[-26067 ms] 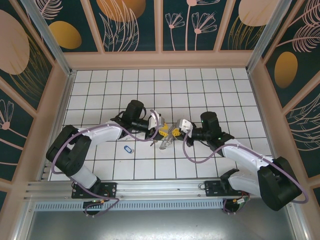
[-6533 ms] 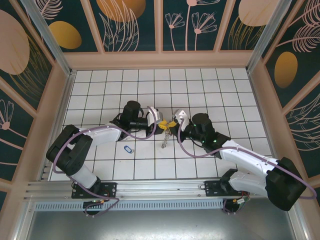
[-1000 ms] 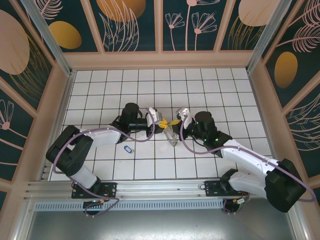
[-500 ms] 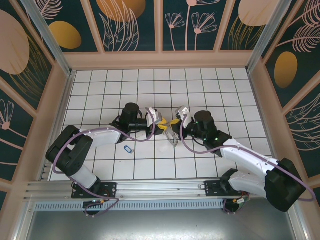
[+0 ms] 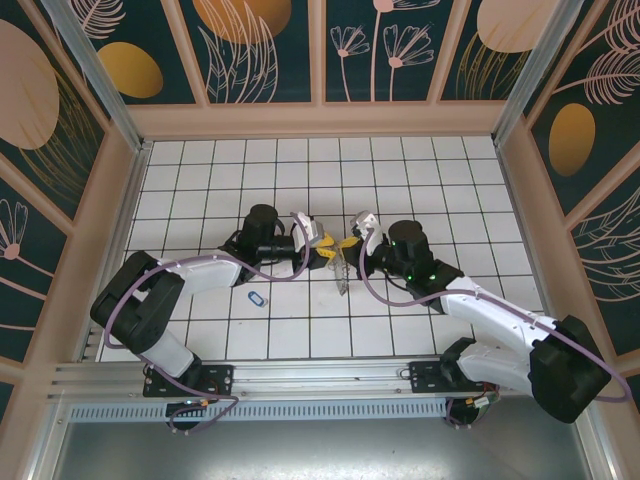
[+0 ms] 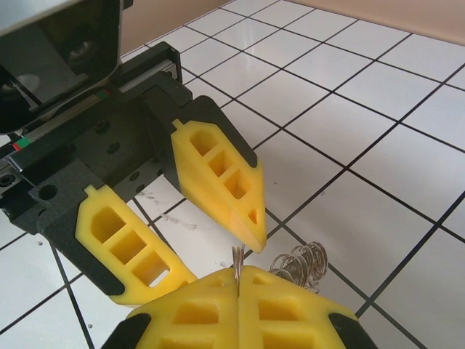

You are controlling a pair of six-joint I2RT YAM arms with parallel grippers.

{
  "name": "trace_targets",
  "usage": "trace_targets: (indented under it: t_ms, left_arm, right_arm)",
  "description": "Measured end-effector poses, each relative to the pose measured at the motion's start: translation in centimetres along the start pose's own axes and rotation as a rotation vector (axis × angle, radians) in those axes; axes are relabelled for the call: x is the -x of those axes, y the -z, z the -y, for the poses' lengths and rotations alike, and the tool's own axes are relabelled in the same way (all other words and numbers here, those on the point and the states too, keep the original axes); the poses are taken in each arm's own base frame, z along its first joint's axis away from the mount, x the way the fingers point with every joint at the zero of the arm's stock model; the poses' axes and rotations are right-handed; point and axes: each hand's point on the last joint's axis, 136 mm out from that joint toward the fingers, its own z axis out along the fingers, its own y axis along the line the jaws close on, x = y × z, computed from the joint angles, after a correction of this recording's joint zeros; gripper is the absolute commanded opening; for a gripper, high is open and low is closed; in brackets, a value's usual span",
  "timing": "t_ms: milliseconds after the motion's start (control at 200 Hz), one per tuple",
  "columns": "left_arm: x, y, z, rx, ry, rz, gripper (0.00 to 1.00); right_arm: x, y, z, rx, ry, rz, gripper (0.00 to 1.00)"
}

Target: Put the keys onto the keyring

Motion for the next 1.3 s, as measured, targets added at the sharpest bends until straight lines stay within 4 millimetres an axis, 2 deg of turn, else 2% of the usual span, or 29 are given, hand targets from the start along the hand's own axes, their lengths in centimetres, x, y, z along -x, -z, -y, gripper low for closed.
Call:
trace_targets:
  t_ms: [260,410,676,926,1071,1146,1301]
  left_arm:
    - [0.84,-0.30,0.06,-0.006,0.002,0.010,0.36]
    - [0.66,-0.43,0.15,-0.005,0.009,-0.001,0.35]
    - [0.01,-0.48,-0.01,0.011,0.028,-0.028,0.28]
    - [0.36,-0.71,-0.20,0.010,0.027,-0.030,0.17]
    - [0.25,-0.78,-0.11,0.003,0.021,-0.039,0.16]
    - [0.10,-0.78,-0.08,0.001,0.019,-0.046,0.10]
    - [-0.09,-0.84,0.16,-0.008,0.001,-0.055,0.06]
  right_arm:
    - [-0.25,-0.17,0.04,0.000,-0.002,-0.008,0.00]
    - [-0.24,-0.17,0.04,0.000,-0.002,-0.008,0.00]
    - [-0.24,-0.17,0.04,0.000,-0.002,-0.008,0.00]
    - [-0.23,-0.18,0.00,0.001,-0.001,-0.008,0.00]
    - [-0.24,-0.18,0.01,0.000,0.000,-0.008,0.00]
    - [-0.24,-0.18,0.01,0.000,0.002,-0.008,0.00]
    - [-0.40,-0.17,0.14,-0.007,0.000,-0.014,0.00]
